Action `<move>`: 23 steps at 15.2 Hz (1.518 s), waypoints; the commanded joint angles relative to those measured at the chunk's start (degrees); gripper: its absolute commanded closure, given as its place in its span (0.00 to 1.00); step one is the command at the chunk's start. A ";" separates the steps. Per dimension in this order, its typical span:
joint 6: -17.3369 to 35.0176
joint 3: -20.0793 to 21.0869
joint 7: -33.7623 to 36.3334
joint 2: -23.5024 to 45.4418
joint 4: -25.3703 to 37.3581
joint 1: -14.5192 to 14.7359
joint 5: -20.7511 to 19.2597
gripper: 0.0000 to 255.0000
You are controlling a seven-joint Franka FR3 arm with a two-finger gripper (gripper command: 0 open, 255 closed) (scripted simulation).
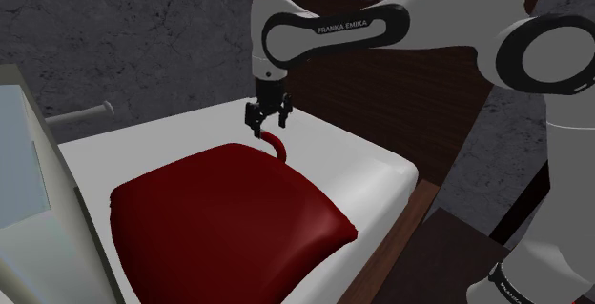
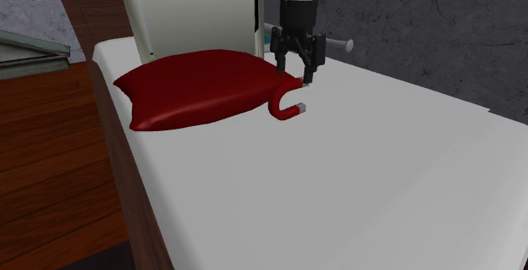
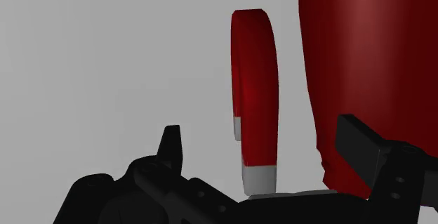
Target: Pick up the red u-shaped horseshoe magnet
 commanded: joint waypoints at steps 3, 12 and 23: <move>2.64 -0.10 0.42 0.90 -1.79 0.13 -0.32 0.00; 4.58 -0.18 0.56 1.22 -3.44 0.06 -0.46 1.00; 0.91 -0.04 0.29 0.64 -0.31 0.21 -0.20 1.00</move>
